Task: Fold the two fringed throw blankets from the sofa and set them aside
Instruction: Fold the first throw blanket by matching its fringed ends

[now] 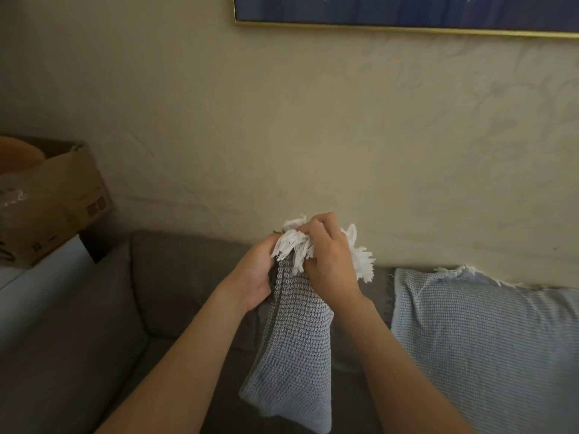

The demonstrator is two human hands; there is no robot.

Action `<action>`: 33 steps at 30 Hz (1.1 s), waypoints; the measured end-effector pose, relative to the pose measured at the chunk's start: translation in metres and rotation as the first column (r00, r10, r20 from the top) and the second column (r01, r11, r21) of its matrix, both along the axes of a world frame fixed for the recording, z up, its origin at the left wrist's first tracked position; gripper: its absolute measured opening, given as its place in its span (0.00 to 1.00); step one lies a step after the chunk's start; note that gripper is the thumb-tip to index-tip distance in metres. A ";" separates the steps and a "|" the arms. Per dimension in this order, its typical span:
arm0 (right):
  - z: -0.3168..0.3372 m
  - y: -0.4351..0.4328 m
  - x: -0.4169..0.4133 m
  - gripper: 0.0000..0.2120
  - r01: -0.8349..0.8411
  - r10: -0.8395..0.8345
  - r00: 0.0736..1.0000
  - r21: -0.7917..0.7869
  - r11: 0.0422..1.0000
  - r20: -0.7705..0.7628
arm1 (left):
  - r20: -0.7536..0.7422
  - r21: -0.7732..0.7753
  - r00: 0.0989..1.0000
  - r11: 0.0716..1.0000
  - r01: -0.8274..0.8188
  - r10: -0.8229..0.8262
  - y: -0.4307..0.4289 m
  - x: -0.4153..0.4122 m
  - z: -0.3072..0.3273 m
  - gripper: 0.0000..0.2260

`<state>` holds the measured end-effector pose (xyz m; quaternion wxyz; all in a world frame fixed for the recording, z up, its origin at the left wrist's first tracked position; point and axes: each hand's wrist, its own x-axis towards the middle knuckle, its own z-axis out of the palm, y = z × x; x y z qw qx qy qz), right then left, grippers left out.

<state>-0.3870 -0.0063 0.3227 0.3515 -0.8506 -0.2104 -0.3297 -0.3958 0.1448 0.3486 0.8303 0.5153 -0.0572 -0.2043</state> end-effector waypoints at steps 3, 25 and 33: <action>0.005 -0.003 0.005 0.20 -0.007 0.010 0.997 0.044 0.999 -0.077 | 0.087 0.116 0.995 0.993 0.030 -0.041 0.005 -0.002 -0.001 0.13; -0.021 -0.078 0.007 0.10 -0.169 0.011 0.608 -0.115 0.979 -0.794 | 0.694 0.378 0.698 0.736 -0.562 0.176 0.000 0.007 0.012 0.17; -0.071 -0.076 -0.003 0.30 -0.160 0.019 0.558 -0.085 0.983 -0.830 | 0.703 0.203 0.527 0.575 -0.792 0.477 0.006 0.023 -0.001 0.18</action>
